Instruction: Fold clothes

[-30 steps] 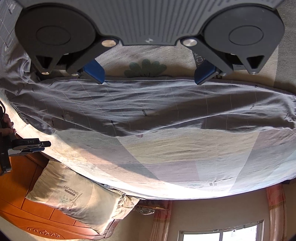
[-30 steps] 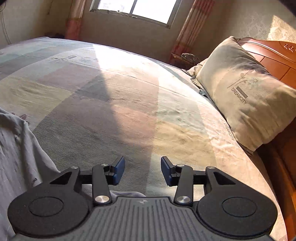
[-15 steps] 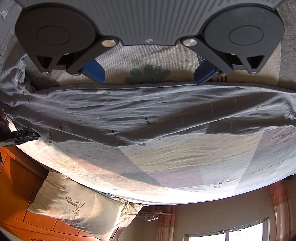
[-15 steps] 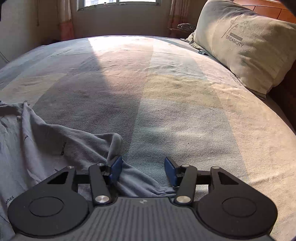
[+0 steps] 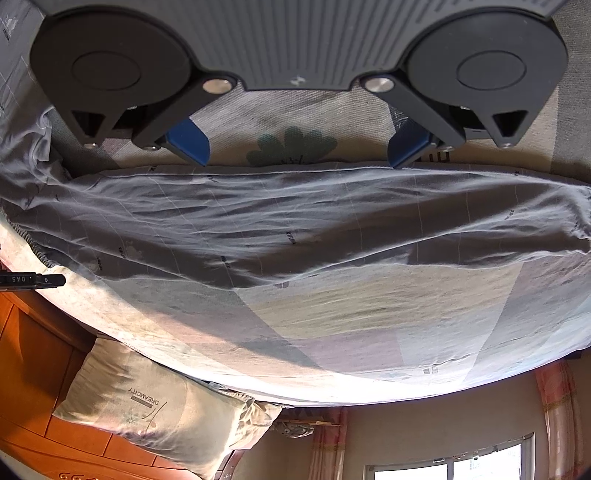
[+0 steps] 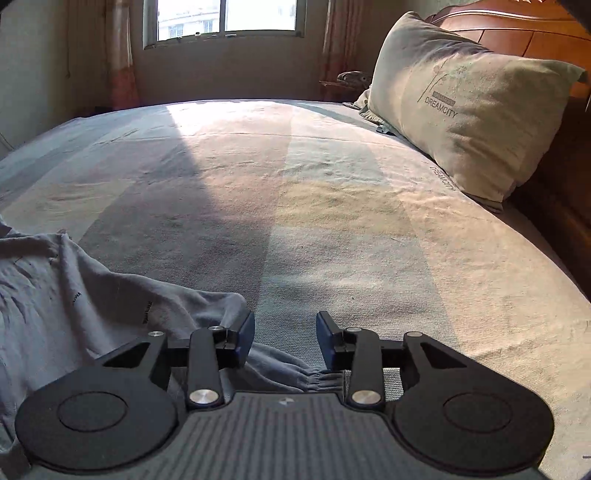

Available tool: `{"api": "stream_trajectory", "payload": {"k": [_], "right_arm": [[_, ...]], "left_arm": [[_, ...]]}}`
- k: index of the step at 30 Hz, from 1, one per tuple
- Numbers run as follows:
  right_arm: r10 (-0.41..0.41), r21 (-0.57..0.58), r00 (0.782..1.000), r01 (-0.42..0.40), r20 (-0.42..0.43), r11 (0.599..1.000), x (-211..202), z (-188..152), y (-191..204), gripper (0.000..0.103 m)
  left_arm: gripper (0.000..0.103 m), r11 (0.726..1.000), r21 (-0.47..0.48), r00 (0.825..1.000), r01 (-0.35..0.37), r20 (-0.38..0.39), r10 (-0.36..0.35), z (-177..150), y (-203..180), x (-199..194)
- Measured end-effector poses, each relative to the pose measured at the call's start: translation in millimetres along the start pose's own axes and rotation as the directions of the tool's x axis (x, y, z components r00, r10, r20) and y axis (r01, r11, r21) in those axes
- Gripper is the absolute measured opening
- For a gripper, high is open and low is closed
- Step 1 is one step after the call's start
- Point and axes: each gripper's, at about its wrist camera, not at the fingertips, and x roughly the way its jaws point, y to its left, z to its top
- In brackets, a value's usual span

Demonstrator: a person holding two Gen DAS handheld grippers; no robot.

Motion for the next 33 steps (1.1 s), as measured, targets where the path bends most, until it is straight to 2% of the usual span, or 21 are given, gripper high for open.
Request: {"api": "stream_trajectory", "payload": {"k": [1,2,3,7,11,13,17,20,22,23,25,27,29,31,33], "right_arm": [[0.020,0.019,1.000,-0.020,-0.006,1.000,0.3,-1.6,-5.1,0.048],[0.045,0.030,0.999,-0.044,-0.020,0.999,1.9,-4.2,-9.1,0.058],[0.057,0.028,0.998,-0.056,-0.031,0.998,4.2,-7.3,-10.5,0.060],[-0.003,-0.085,0.998,-0.003,-0.067,0.996,19.8,-26.7,5.5,0.061],[-0.030,-0.129,0.997,0.021,-0.068,0.991,17.6,-27.0,13.1,0.059],[-0.022,-0.125,0.997,0.013,-0.070,0.992,15.4,-19.8,9.8,0.058],[-0.026,-0.004,1.000,0.025,-0.008,1.000,9.5,-5.3,-17.5,0.057],[-0.015,-0.006,0.995,0.015,-0.100,1.000,23.8,-15.4,-23.8,0.058],[-0.026,-0.035,0.997,0.023,-0.077,0.999,22.1,-27.4,-16.6,0.058],[-0.021,-0.028,0.997,0.019,-0.072,0.999,20.1,-30.1,-13.8,0.056],[-0.016,-0.030,0.998,0.014,-0.057,0.999,15.4,-34.4,-6.7,0.041],[-0.038,-0.085,0.998,0.034,-0.045,0.996,12.0,-35.8,4.4,0.030],[-0.096,-0.118,0.995,0.092,-0.029,0.989,9.9,-31.5,11.6,0.027],[-0.179,-0.075,0.984,0.180,0.025,0.981,6.7,-25.5,7.2,0.026],[-0.237,-0.041,0.971,0.238,0.031,0.970,7.7,-22.8,4.2,0.026]], "left_arm": [[0.102,1.000,-0.001,1.000,0.001,-0.001,-0.001,0.0,-0.5,0.7],[0.102,1.000,0.001,1.000,0.000,-0.004,0.000,-0.4,-1.3,1.5],[0.102,1.000,0.004,1.000,-0.001,-0.006,0.001,-0.7,-2.2,2.3],[0.102,1.000,0.025,1.000,-0.003,-0.016,0.004,-2.0,-5.8,4.6],[0.102,1.000,0.025,1.000,-0.004,-0.022,0.004,-3.2,-5.4,6.5],[0.102,1.000,0.022,1.000,-0.006,-0.021,0.006,-3.0,-4.4,5.8],[0.102,1.000,0.010,1.000,-0.001,-0.013,0.002,-2.3,-2.1,3.7],[0.102,1.000,0.018,1.000,-0.003,-0.016,0.003,-2.2,-3.2,4.4],[0.102,1.000,0.018,1.000,-0.002,-0.017,0.002,-2.2,-3.7,5.1],[0.102,1.000,0.019,1.000,-0.001,-0.018,0.001,-2.3,-4.0,5.5],[0.102,1.000,0.023,1.000,0.000,-0.023,0.001,-2.7,-5.0,6.9],[0.102,1.000,0.024,1.000,-0.001,-0.027,0.001,-3.2,-5.7,7.8],[0.102,1.000,0.024,1.000,0.000,-0.029,0.001,-3.6,-6.2,8.3],[0.102,1.000,0.026,1.000,0.003,-0.025,-0.002,-3.3,-6.2,7.2],[0.102,1.000,0.022,1.000,0.008,-0.021,-0.007,-2.8,-5.6,5.8]]}}
